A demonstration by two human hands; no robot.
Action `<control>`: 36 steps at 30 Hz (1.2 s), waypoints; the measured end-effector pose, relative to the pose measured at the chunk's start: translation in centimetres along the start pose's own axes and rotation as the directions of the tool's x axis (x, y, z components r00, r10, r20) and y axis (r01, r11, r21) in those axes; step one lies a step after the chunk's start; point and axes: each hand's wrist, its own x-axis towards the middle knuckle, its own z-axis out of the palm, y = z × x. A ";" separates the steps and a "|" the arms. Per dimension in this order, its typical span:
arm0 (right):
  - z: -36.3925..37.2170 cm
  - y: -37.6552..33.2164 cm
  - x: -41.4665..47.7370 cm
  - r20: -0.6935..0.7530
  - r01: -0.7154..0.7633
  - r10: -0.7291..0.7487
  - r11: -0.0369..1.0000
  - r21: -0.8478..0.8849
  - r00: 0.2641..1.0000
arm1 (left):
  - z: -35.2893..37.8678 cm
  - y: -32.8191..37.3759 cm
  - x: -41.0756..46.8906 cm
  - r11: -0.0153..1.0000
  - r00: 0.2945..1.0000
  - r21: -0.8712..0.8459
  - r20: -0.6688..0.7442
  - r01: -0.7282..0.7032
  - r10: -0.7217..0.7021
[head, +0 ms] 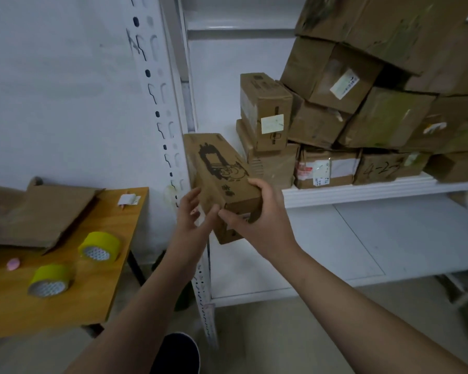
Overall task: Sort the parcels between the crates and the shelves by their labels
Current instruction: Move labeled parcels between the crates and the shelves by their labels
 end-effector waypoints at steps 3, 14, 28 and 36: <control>0.1 -0.5 -0.9 -0.072 0.025 -0.038 0.985 -0.170 0.997 | -0.4 -0.7 -0.7 0.979 0.979 -0.070 0.093 0.190 -0.183; -2.9 0.3 -8.6 -0.088 0.140 -0.164 0.962 -0.234 0.982 | 3.1 2.1 -6.2 0.958 0.962 -0.142 0.150 0.251 -0.230; -8.4 -0.5 -12.6 0.187 0.353 -0.320 0.916 -0.189 0.929 | 2.7 2.3 -11.1 0.979 0.995 -0.183 -0.036 0.085 -0.093; -9.8 -1.7 -11.8 0.447 -0.281 0.107 0.896 0.343 0.888 | 2.3 2.9 -11.9 0.987 0.986 -0.145 0.140 -0.075 0.095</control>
